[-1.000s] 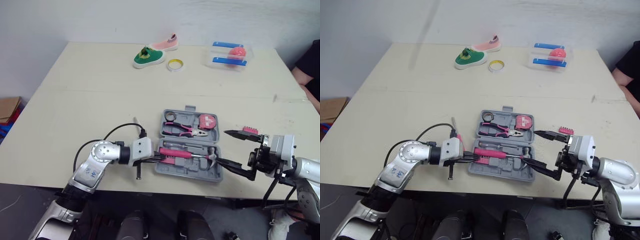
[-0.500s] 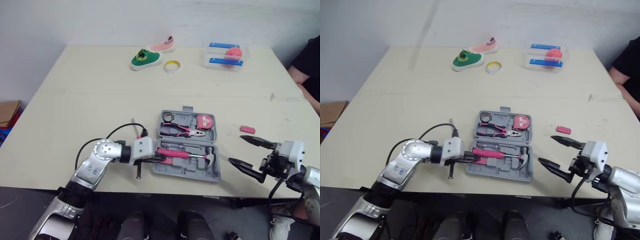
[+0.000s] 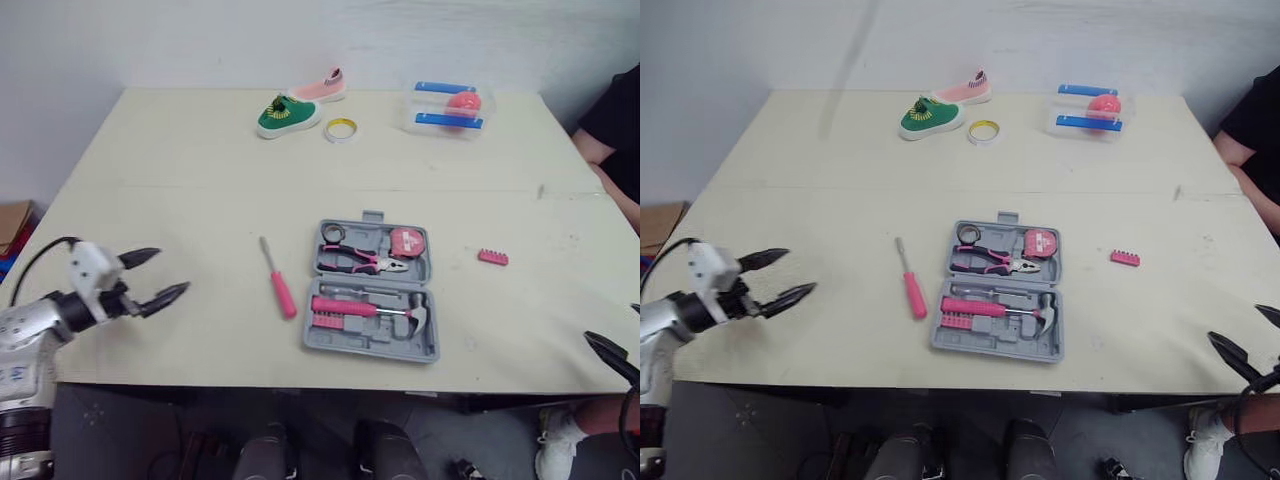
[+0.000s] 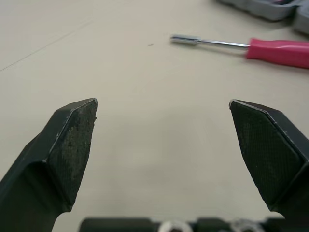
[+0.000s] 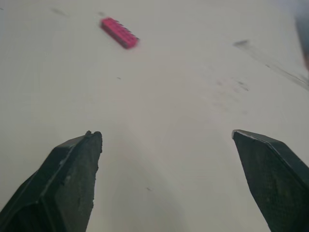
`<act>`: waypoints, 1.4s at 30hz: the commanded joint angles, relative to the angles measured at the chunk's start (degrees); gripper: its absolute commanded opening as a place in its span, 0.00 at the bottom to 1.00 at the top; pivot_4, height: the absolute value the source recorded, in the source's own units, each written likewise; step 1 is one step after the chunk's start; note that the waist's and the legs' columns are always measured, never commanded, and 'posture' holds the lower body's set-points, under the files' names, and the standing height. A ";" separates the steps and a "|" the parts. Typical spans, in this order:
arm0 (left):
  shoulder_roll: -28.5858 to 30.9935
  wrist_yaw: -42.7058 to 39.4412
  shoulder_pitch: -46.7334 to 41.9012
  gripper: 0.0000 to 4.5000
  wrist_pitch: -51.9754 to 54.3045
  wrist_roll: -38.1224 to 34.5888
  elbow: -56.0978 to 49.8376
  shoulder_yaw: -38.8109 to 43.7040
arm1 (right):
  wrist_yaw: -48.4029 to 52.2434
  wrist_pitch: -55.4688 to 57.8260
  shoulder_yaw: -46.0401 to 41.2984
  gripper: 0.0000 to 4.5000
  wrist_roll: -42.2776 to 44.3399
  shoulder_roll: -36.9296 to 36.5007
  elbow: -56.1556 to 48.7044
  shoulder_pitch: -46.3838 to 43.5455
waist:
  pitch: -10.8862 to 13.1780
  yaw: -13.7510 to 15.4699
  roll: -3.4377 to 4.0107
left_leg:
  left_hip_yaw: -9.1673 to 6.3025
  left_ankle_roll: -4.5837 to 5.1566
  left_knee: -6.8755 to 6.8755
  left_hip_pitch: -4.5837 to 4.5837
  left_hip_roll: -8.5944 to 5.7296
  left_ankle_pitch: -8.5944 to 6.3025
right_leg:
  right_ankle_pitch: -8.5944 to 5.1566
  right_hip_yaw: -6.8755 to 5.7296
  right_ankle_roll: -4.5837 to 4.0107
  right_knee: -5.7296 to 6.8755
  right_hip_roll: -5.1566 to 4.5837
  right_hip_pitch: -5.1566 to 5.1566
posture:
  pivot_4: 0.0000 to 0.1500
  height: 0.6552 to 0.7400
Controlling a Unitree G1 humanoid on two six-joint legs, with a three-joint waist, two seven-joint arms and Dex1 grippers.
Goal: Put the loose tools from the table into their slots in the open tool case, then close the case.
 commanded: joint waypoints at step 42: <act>2.99 4.29 -3.31 0.99 33.56 -26.49 -43.16 -5.87 | 3.07 11.28 34.48 1.00 -25.76 3.32 34.59 -63.01 | 0.17 -1.27 0.14 | 0.03 -0.41 -0.24 -0.07 0.00 0.82 | -0.09 0.00 -0.23 0.10 0.26 -0.14 | 1.00 1.00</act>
